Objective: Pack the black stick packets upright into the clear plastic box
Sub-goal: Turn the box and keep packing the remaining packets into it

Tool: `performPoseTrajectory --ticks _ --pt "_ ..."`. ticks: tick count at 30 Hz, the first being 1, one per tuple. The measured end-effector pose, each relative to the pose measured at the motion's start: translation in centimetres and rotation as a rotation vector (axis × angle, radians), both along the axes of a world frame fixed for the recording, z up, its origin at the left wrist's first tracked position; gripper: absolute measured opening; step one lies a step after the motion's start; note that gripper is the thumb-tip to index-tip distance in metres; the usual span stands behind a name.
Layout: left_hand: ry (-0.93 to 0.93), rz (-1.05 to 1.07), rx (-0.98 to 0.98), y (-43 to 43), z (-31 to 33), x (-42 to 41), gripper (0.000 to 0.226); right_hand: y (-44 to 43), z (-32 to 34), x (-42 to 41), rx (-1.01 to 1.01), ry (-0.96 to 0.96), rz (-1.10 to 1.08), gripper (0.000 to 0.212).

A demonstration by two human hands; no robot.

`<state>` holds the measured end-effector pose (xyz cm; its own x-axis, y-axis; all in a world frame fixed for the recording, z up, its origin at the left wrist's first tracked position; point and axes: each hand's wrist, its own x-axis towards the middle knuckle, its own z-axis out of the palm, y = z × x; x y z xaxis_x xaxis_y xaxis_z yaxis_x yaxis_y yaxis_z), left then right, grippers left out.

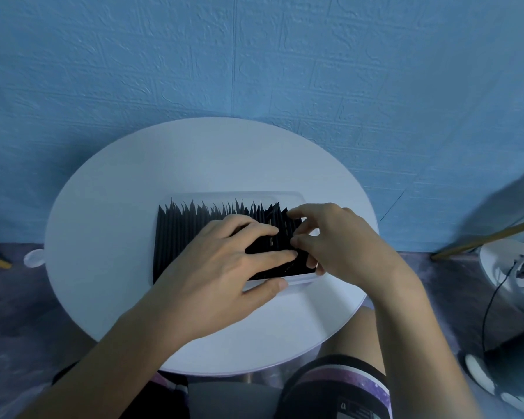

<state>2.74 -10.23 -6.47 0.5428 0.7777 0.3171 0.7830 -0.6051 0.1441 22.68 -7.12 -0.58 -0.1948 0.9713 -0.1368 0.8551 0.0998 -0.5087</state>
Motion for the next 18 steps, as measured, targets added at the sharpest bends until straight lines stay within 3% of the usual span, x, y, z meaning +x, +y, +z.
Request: performPoseTrajectory --ticks 14,18 --pt "-0.007 -0.004 0.001 -0.03 -0.14 -0.04 0.041 0.46 -0.04 -0.77 0.063 -0.194 0.039 0.035" --pt "-0.018 -0.004 0.009 -0.10 -0.15 -0.21 0.041 0.98 0.12 -0.52 0.076 -0.136 0.009 0.033"
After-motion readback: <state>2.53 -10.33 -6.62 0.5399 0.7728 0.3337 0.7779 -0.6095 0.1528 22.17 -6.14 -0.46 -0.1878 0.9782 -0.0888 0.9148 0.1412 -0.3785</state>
